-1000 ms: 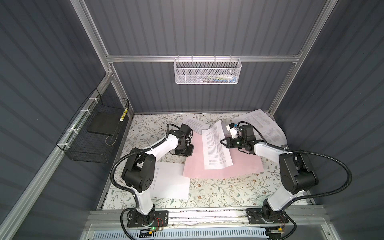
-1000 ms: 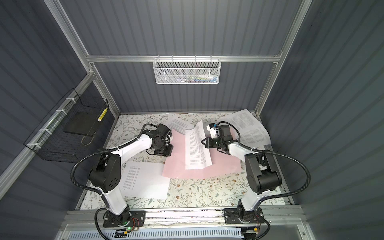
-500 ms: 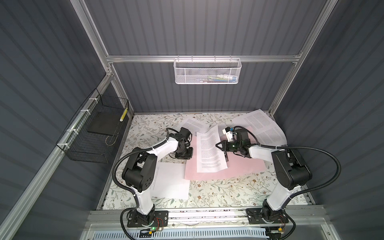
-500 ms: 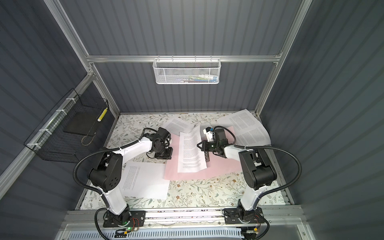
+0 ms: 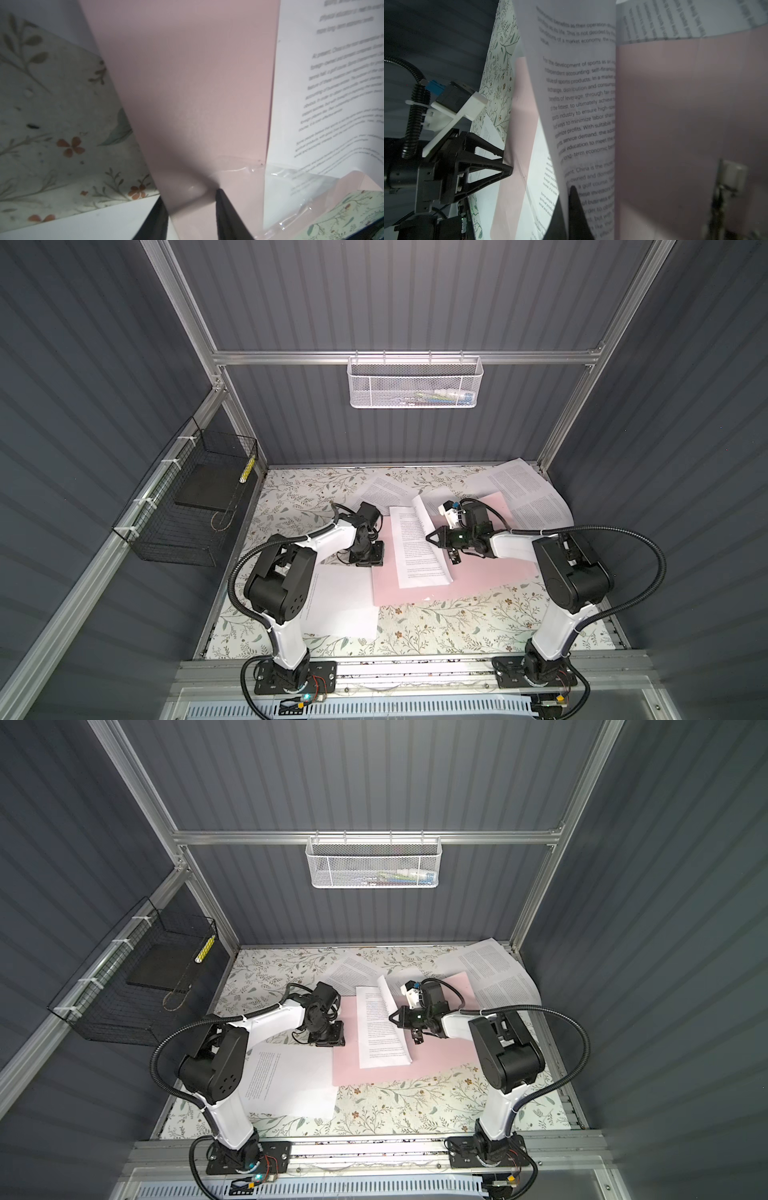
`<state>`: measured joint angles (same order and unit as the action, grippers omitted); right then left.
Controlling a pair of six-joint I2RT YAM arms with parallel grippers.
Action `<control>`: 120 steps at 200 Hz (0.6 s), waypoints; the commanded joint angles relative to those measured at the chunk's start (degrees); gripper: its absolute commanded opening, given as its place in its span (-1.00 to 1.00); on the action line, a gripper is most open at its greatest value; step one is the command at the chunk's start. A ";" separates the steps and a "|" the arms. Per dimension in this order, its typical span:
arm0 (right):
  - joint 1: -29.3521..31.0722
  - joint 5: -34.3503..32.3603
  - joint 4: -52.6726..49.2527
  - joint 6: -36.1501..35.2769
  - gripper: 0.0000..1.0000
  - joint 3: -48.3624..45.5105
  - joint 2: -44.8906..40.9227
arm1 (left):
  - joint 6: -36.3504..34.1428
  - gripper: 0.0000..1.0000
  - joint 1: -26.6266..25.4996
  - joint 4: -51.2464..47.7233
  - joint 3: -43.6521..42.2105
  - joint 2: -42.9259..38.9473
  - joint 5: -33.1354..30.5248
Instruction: Put the files into the folder
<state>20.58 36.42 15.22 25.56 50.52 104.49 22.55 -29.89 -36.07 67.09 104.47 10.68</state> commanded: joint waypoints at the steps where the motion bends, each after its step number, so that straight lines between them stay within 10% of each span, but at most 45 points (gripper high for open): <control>1: 0.41 -0.82 -0.71 0.13 -1.00 0.80 0.60 | 0.22 -0.07 0.27 0.01 -1.03 1.17 0.57; 120: -1.36 -13.99 -13.64 -1.13 -1.00 4.23 -2.32 | 0.20 0.04 0.67 1.01 -2.07 1.87 1.22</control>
<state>19.27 26.02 5.69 25.10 53.56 102.26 22.76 -29.54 -35.11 66.24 104.73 11.20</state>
